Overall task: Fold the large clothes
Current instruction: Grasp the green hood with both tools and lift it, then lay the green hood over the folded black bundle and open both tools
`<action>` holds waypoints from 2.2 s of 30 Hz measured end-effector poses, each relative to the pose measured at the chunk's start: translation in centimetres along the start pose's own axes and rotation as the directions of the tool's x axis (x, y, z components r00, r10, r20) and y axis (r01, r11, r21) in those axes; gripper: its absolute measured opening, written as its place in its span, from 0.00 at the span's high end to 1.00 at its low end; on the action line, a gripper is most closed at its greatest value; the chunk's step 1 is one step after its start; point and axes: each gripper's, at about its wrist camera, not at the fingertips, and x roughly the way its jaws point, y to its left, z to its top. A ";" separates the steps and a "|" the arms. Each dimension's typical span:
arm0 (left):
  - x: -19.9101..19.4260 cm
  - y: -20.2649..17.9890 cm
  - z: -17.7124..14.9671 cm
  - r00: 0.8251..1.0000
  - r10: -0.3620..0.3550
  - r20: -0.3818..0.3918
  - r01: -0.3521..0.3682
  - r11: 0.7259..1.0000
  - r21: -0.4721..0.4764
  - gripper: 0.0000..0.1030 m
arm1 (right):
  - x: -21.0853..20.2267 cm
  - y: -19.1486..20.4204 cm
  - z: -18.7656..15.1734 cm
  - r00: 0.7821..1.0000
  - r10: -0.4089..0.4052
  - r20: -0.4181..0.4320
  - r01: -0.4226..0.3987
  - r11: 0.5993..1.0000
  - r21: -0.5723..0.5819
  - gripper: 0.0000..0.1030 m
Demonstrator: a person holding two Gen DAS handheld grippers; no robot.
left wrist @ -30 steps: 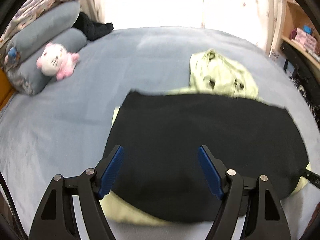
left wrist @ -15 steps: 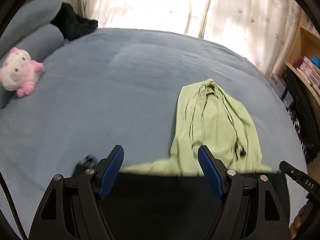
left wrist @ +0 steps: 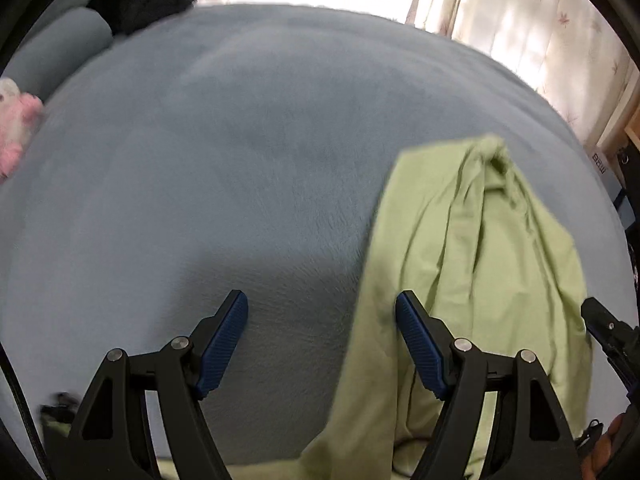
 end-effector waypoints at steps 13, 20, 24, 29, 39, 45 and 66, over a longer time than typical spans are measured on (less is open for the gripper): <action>-0.7 1.4 0.3 0.986 -0.122 0.116 0.129 0.990 -0.050 0.47 | 0.6 -1.6 -0.8 0.991 0.075 0.110 -0.076 0.997 0.008 0.80; -1.2 0.6 0.1 0.989 -0.008 0.146 0.010 1.000 -0.014 0.19 | -0.7 0.1 0.3 0.991 -0.035 0.128 0.043 0.997 -0.063 0.71; 0.0 0.5 0.7 0.995 0.023 0.098 -0.023 1.000 0.006 0.17 | 1.3 0.6 1.6 0.990 -0.123 0.064 0.131 0.983 -0.127 0.60; 1.2 -0.5 1.4 0.999 0.010 0.044 -0.013 0.998 0.053 0.11 | 3.2 -0.2 3.0 0.992 -0.128 -0.008 0.126 0.983 -0.132 0.60; 1.3 -1.0 1.2 0.985 -0.155 0.069 0.148 0.984 0.104 0.98 | 5.4 -2.2 3.6 0.997 0.047 -0.067 -0.052 0.996 -0.079 0.95; -2.7 -1.4 -0.5 0.964 -0.129 0.231 0.104 0.987 0.119 1.00 | 1.2 -0.4 2.5 0.994 0.092 0.065 -0.081 0.986 -0.149 0.97; -21.6 4.9 -18.1 0.985 -0.141 0.098 0.122 0.977 0.175 0.99 | -19.5 1.6 -17.1 0.983 0.101 0.151 -0.062 0.969 -0.239 0.92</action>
